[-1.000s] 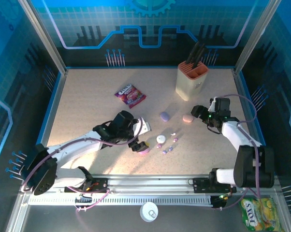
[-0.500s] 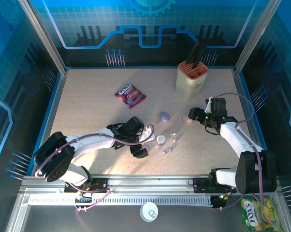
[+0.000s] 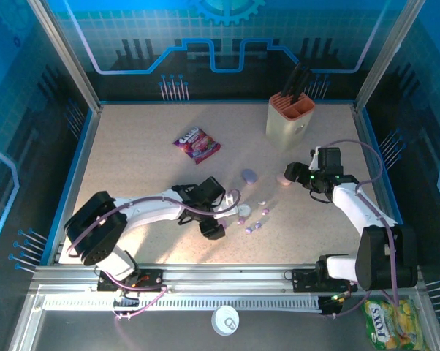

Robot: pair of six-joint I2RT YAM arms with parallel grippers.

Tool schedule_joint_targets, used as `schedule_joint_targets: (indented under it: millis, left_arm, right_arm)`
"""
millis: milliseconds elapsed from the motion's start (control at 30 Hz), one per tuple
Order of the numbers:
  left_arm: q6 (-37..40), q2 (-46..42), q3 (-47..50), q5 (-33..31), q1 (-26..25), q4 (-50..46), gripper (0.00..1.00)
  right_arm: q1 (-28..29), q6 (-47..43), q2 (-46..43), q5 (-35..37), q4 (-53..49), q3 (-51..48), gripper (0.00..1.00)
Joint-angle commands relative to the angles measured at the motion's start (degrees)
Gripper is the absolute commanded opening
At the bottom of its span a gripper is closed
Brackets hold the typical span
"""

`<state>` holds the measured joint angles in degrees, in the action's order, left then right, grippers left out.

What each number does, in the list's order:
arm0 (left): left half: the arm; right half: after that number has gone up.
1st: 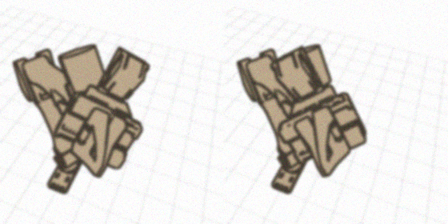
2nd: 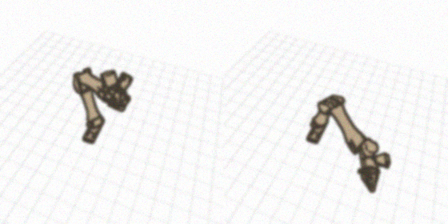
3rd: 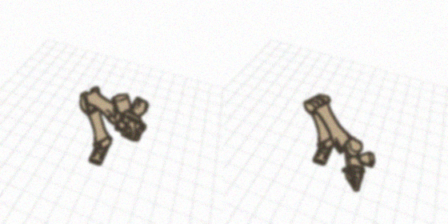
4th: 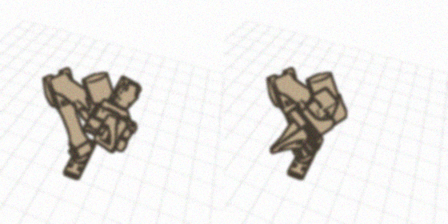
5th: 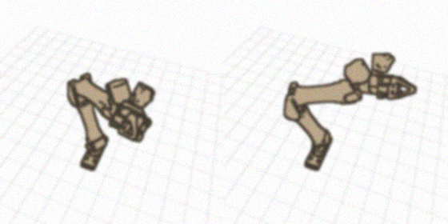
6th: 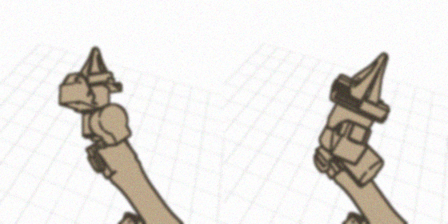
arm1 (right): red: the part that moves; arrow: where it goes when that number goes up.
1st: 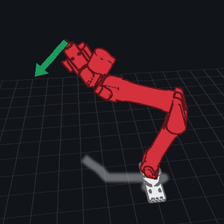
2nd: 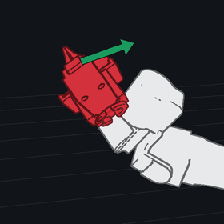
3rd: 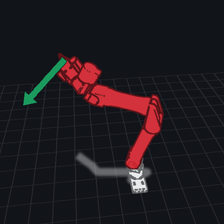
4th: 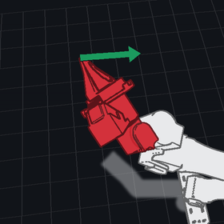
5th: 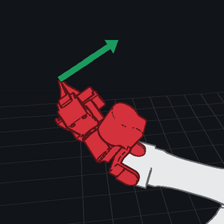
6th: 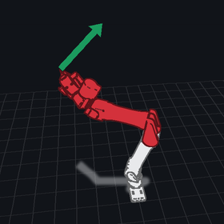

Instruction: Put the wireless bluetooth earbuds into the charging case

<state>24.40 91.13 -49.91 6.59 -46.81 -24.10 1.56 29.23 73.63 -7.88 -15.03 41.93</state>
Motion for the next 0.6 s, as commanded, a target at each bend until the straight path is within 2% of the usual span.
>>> schedule_joint_targets:
  millis: [0,167,300,333,567]
  left_arm:
    - [1.2,1.9,-1.7,-0.8,-0.6,-3.8,0.71]
    - [2.1,3.3,-2.2,-0.4,-0.7,-4.6,0.65]
    - [2.6,3.6,-2.1,-0.5,-0.7,-5.0,0.43]
    - [2.5,3.4,-2.0,-0.4,-0.7,-4.9,0.41]
    - [2.2,1.0,-1.3,-0.4,-0.7,-2.8,0.41]
  right_arm:
    - [0.5,-1.3,0.0,0.6,-0.8,1.3,0.78]
    - [0.5,-1.3,-0.1,0.2,-1.3,1.4,0.78]
    - [0.5,-1.3,-1.0,-0.1,-2.3,1.7,0.78]
    - [0.5,-1.4,-1.4,-0.3,-2.9,1.8,0.78]
    - [2.2,-4.5,-6.4,-1.2,-8.6,2.6,0.78]
